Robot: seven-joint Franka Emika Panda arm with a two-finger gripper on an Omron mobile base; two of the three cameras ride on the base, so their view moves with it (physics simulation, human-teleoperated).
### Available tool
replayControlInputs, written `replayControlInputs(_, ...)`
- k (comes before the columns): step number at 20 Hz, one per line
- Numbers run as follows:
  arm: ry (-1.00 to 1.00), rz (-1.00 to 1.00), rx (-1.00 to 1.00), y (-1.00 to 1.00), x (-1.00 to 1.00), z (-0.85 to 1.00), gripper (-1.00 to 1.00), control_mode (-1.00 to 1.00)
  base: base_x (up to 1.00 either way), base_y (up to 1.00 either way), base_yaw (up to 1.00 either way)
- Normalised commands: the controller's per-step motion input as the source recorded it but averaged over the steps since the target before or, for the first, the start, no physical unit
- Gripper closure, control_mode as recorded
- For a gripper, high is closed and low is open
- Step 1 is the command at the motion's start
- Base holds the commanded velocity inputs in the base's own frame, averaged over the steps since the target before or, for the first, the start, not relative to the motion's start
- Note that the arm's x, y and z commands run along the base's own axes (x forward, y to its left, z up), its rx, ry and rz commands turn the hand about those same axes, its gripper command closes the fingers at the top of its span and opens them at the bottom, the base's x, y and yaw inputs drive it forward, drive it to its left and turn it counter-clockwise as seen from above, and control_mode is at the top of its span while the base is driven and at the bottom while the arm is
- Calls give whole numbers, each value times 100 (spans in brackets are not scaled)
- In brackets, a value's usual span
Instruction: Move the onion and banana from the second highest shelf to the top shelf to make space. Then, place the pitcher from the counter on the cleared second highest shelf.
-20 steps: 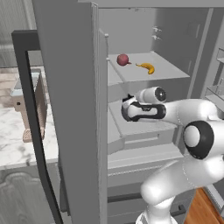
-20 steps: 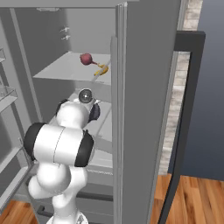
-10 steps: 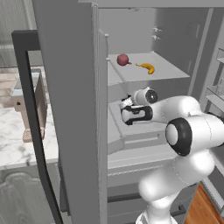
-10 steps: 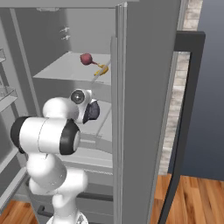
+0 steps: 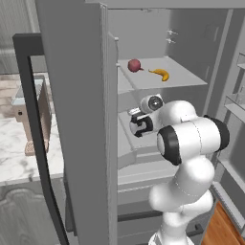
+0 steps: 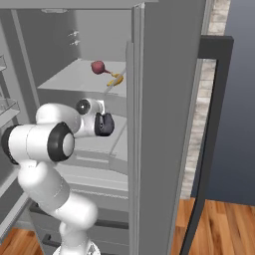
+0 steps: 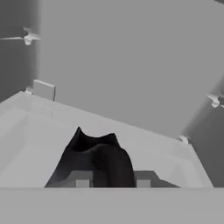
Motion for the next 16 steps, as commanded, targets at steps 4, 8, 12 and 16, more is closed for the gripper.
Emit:
replayControlInputs(4,-6,0,1,0,-2,-87,100,-100,0,0,0)
replayControlInputs(8,-2,0,0,-1,-41,-71,-100,-100,0,0,0)
replayControlInputs(12,-3,0,0,-21,-82,-57,-100,-100,0,0,0)
replayControlInputs(16,-3,0,0,-59,-96,-36,-100,-100,0,0,0)
